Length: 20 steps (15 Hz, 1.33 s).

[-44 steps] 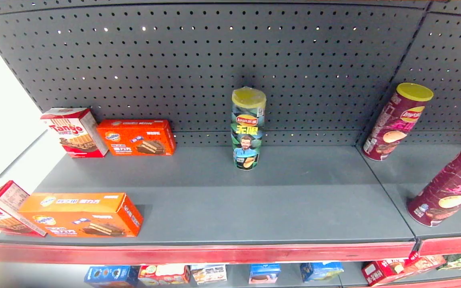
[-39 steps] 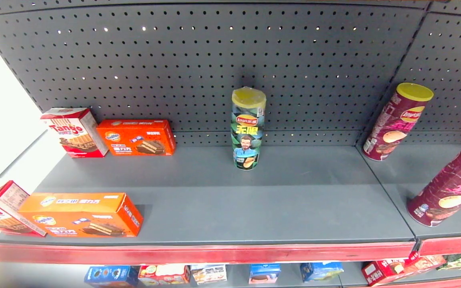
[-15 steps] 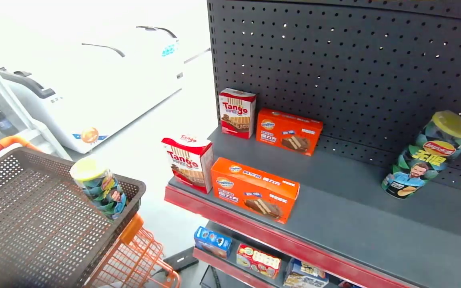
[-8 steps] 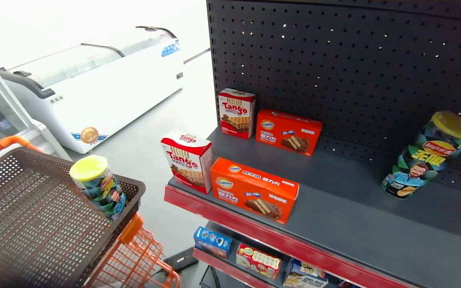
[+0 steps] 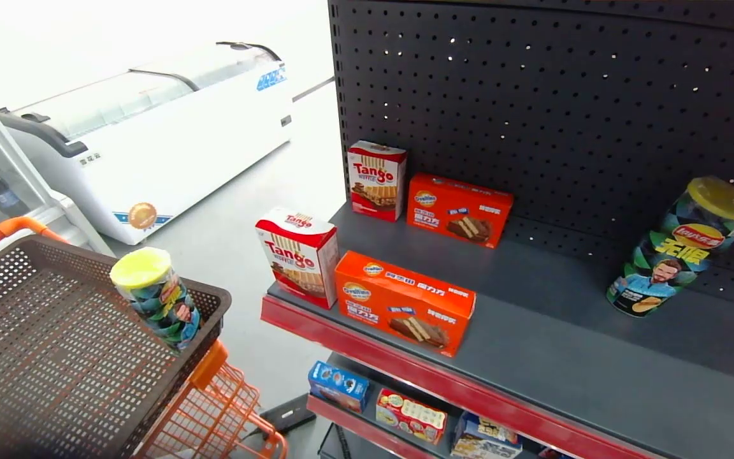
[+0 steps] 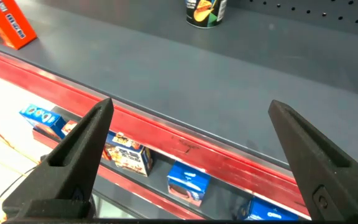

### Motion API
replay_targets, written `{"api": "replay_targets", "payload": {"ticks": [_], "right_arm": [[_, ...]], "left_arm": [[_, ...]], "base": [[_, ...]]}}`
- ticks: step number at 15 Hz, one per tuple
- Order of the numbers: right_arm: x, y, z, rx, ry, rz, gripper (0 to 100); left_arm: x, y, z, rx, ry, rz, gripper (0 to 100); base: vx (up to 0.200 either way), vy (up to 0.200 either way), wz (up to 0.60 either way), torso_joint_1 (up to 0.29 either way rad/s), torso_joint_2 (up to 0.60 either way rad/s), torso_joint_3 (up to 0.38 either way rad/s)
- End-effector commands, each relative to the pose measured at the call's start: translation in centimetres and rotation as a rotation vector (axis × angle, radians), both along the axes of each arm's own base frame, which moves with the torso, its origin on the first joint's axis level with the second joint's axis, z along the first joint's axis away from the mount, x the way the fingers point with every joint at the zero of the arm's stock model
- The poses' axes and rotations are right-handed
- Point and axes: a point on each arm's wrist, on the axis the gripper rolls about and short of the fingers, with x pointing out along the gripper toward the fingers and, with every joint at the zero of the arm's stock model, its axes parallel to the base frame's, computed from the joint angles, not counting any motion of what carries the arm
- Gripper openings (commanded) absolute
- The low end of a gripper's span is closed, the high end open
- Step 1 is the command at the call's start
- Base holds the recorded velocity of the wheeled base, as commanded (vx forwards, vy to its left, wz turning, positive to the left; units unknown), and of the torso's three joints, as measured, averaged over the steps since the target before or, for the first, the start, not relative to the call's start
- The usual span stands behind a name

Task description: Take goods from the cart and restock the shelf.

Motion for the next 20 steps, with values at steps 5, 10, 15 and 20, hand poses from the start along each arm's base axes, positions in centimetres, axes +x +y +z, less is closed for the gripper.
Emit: {"api": "replay_targets", "payload": {"ticks": [5, 10, 15, 20], "right_arm": [[0.0, 0.0, 0.0, 0.000, 0.000, 0.001, 100], [0.0, 0.0, 0.0, 0.000, 0.000, 0.000, 100], [0.0, 0.0, 0.0, 0.000, 0.000, 0.001, 100], [0.0, 0.0, 0.0, 0.000, 0.000, 0.001, 100]], "left_arm": [[3.4, 0.0, 1.7, 0.008, 0.213, -0.008, 100], [6.8, 0.1, 3.6, -0.010, 0.322, 0.061, 100], [11.5, 0.4, 4.0, -0.037, 0.437, 0.103, 100], [17.8, 1.1, 2.8, -0.053, 0.376, 0.143, 100]], "base": [[0.000, 0.000, 0.00, 0.000, 0.00, 0.000], [0.000, 0.000, 0.00, 0.000, 0.00, 0.000], [0.000, 0.000, 0.00, 0.000, 0.00, 0.000], [0.000, 0.000, 0.00, 0.000, 0.00, 0.000]]}}
